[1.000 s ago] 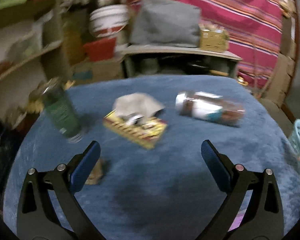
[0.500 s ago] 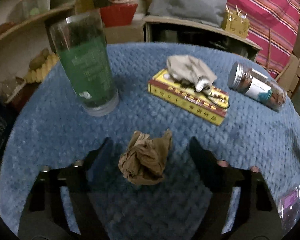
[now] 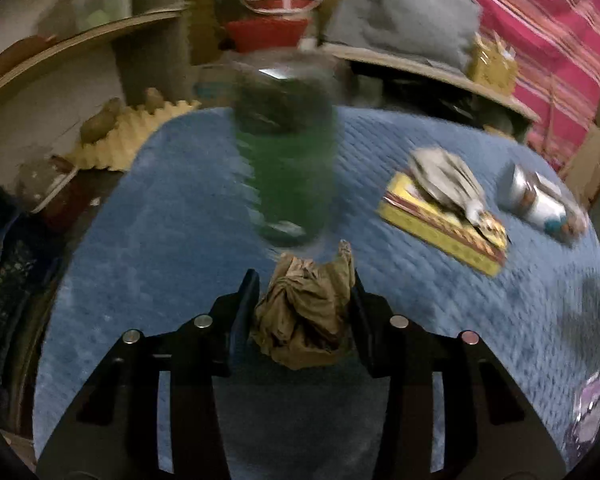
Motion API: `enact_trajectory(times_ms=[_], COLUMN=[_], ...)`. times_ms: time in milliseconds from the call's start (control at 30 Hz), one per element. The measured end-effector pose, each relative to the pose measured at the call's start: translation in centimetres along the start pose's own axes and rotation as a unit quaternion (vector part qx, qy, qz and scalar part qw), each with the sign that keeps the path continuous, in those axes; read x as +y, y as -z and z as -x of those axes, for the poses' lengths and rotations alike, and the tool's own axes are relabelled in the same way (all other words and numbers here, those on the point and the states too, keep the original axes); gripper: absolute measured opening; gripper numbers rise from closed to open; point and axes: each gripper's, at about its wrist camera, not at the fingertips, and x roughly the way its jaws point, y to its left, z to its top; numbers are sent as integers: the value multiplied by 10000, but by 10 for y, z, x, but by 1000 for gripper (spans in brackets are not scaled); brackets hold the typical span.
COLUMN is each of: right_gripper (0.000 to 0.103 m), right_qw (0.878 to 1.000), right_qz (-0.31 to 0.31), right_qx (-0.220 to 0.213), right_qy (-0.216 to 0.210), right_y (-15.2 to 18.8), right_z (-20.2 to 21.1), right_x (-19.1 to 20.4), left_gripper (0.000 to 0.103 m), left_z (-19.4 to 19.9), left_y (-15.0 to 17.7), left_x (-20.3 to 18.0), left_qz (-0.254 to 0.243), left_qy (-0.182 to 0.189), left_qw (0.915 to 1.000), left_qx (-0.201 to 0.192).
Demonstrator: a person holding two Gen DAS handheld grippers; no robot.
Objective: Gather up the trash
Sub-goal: 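Grasp the crumpled brown paper with the left tool while the right tool grasps the white cloth mask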
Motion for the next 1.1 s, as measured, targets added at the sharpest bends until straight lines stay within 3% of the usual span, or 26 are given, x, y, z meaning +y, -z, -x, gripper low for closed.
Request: enact_trajectory(times_ms=[100,267,567,667,733,833,933,1100], right_gripper=[92,92,90,78,58,39,26,19], right_qw=[9999,9994,9974,9965,9960,9955,9946,9944], right_qz=[116,188,226,284,301,363,542,482], right_qx=[-1,231,664,758,763,756,753,743], right_qy=[-4,-147,-147,-226,-356,-446,-469,-583], right_y=[-17,-34,-40,-36,-35,-35,-33,-31], right_z=[-18,-60,-128,-135,-136,-134,-132,-123], right_x=[31,77,116,121,121,123,126,116], left_gripper=[42,42,42,42,42,42,42,42], left_z=[5,10,6,5,5,9,14,24], left_y=[-9,-19,-19,-18,-18,-19,-18,-12], left_x=[21,39,56,60,62,59,54,42], left_qz=[317,366,341,403,450,467,463,370], left_qy=[-1,-242,-399,-406,-413,-362,-284,-248], left_qw=[9994,9985,9981,9979,9977,9977,9978,9981], left_qx=[-138,-331,-322,-294,-284,-331,-372,-415])
